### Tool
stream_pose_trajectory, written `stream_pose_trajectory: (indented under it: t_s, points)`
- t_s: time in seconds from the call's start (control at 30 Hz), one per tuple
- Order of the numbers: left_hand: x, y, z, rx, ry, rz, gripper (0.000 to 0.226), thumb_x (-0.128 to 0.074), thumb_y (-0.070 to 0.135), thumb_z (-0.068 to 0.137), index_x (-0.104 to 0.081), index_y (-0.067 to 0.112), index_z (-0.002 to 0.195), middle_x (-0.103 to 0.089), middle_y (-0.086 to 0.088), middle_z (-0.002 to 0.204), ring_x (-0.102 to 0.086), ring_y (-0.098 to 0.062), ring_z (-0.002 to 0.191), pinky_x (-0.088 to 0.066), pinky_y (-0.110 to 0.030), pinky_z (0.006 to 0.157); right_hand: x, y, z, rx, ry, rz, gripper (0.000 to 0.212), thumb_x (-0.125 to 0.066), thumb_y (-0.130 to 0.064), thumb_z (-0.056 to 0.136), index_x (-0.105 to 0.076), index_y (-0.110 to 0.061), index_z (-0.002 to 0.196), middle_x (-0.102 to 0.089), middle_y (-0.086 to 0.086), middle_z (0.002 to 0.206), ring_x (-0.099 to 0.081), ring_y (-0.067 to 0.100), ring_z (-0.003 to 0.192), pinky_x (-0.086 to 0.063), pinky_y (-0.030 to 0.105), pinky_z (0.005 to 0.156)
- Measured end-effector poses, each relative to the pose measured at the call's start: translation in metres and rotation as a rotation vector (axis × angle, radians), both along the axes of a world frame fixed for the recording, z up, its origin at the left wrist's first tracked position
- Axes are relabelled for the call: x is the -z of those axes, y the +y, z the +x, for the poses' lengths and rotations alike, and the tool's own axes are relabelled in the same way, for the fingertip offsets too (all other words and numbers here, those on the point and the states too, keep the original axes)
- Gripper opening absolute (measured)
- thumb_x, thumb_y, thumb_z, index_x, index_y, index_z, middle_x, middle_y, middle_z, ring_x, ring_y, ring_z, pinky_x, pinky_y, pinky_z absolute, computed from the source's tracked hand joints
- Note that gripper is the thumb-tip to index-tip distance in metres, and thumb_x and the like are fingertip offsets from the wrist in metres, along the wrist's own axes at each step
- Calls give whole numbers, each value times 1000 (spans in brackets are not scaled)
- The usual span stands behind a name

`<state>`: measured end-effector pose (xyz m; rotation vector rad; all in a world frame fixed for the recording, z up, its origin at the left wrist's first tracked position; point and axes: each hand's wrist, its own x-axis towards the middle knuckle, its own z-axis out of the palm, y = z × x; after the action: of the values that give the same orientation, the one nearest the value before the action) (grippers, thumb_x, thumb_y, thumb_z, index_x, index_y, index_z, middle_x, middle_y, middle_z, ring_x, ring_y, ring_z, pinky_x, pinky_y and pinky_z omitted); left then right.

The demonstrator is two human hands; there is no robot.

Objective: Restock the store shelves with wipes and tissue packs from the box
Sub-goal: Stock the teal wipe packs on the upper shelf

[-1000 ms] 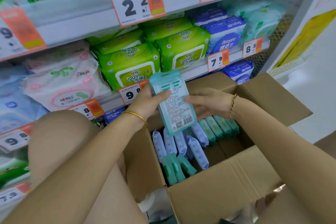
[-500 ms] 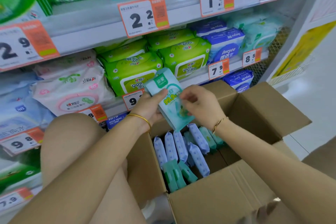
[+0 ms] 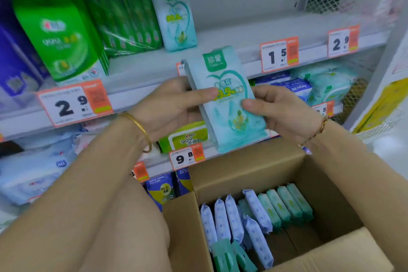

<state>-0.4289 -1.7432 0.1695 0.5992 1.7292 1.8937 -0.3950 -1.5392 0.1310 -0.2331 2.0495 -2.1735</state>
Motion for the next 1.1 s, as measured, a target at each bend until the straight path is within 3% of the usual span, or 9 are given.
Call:
stream_pose_trajectory:
  t_s: [0.17, 0.3, 0.37, 0.43, 0.53, 0.67, 0.83, 0.97, 1.1]
  points:
    - [-55, 4, -58, -258, 61, 39, 14, -50, 8, 92, -63, 3, 95, -72, -7, 88, -71, -15, 72, -60, -27, 70, -70, -14, -64, 92, 68, 40, 13, -65, -20, 76, -66, -10, 84, -74, 1, 76, -71, 12, 66, -60, 32, 72]
    - [-75, 6, -104, -363, 165, -32, 17, -46, -1, 93, -59, 10, 90, -67, -4, 87, -67, -12, 68, -58, -26, 68, -111, -29, -124, 200, 92, 221, 9, -58, -17, 91, -56, -16, 82, -69, -3, 75, -67, 9, 60, -59, 24, 59]
    - [-74, 8, -129, -480, 289, -170, 21, -45, -5, 91, -56, 12, 98, -64, -5, 92, -65, -17, 78, -56, -28, 74, -119, -37, -151, 248, 114, 345, 11, -57, -16, 92, -52, -19, 81, -65, 1, 88, -64, 14, 75, -55, 31, 73]
    - [-66, 9, -152, -598, 383, -299, 26, -48, -9, 87, -55, 9, 104, -63, -16, 103, -63, -28, 94, -54, -43, 85, -116, -46, -176, 293, 98, 491, 4, -56, -15, 92, -56, -19, 92, -64, 7, 105, -60, 21, 91, -48, 42, 89]
    - [-47, 8, -177, -750, 454, -476, 24, -56, -7, 80, -60, 0, 103, -65, -25, 109, -63, -36, 102, -52, -48, 90, -102, -60, -200, 325, 24, 637, 29, -54, -12, 90, -52, -7, 119, -60, 17, 122, -62, 35, 104, -53, 50, 88]
    - [-37, 5, -186, -856, 543, -587, 29, -62, -1, 79, -53, -2, 106, -64, -22, 108, -61, -34, 101, -51, -42, 88, -91, -70, -215, 327, 17, 725, 36, -63, -13, 85, -52, -6, 119, -62, 17, 119, -67, 37, 98, -56, 49, 84]
    - [-43, 7, -191, -824, 619, -722, 35, -61, 2, 81, -47, 0, 113, -62, -19, 114, -59, -35, 105, -49, -38, 86, -88, -75, -220, 379, 103, 894, 48, -70, -16, 81, -49, -3, 122, -58, 14, 124, -59, 31, 111, -51, 41, 93]
    - [-42, 5, -196, -840, 631, -707, 34, -63, 0, 79, -48, 0, 109, -63, -18, 111, -60, -34, 103, -47, -34, 80, -87, -77, -225, 409, 74, 883, 64, -74, -18, 78, -39, -3, 129, -53, 14, 128, -57, 32, 114, -51, 43, 94]
    - [-39, 2, -199, -827, 634, -685, 35, -66, 1, 78, -48, 0, 108, -64, -18, 111, -60, -32, 103, -45, -32, 79, -89, -76, -225, 381, 63, 942, 56, -71, -22, 81, -46, -1, 126, -57, 16, 125, -60, 31, 111, -52, 41, 93]
